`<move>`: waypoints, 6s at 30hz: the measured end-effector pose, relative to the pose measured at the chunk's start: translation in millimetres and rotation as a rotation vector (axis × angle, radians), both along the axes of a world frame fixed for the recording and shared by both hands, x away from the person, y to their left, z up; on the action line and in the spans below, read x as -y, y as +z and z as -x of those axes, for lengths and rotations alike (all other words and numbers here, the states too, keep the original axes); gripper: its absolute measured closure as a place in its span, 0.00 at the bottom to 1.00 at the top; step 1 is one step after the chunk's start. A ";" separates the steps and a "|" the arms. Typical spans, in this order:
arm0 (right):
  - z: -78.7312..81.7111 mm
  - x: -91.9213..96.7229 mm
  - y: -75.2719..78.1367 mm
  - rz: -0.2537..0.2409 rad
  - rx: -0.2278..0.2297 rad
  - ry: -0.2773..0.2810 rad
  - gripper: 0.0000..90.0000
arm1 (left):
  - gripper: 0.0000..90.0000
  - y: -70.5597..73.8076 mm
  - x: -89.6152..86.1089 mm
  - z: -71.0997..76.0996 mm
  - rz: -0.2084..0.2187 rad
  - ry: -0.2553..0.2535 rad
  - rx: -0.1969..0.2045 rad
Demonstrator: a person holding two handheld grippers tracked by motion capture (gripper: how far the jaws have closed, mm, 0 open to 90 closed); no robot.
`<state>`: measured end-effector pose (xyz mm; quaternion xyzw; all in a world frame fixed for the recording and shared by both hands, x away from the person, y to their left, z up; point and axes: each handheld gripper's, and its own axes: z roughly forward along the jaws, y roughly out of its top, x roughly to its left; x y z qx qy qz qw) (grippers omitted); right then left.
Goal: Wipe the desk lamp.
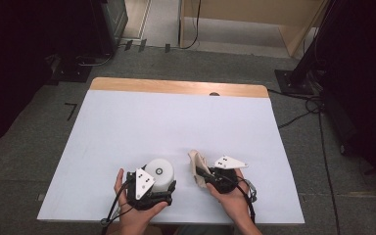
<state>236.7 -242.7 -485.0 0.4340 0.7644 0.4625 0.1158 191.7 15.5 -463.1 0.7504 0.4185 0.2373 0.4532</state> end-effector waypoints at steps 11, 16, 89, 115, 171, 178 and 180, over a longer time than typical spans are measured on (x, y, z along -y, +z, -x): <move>5.6 -12.7 -3.2 0.099 0.032 0.058 0.89 | 0.09 -6.6 -16.6 -12.9 0.020 -0.158 0.020; 3.3 -9.4 -3.9 0.089 0.023 0.058 0.89 | 0.09 -11.6 -28.0 -25.2 0.043 -0.373 0.051; 17.8 -73.1 11.9 0.143 -0.052 0.206 0.91 | 0.09 -8.0 -38.7 -23.1 0.020 -0.326 0.045; 21.0 -70.0 21.6 0.067 0.003 0.161 0.92 | 0.09 -9.5 -40.0 -23.3 0.031 -0.334 0.038; 15.4 -53.5 -0.9 0.018 -0.092 0.118 0.89 | 0.01 4.4 -39.9 -20.9 0.041 -0.305 0.042; 15.2 -46.6 4.0 0.000 -0.068 0.078 0.87 | 0.01 9.0 -22.3 -10.3 -0.053 -0.191 -0.004; 16.3 -46.5 4.6 0.000 -0.069 0.076 0.87 | 0.02 10.1 -19.3 -8.3 -0.073 -0.156 -0.014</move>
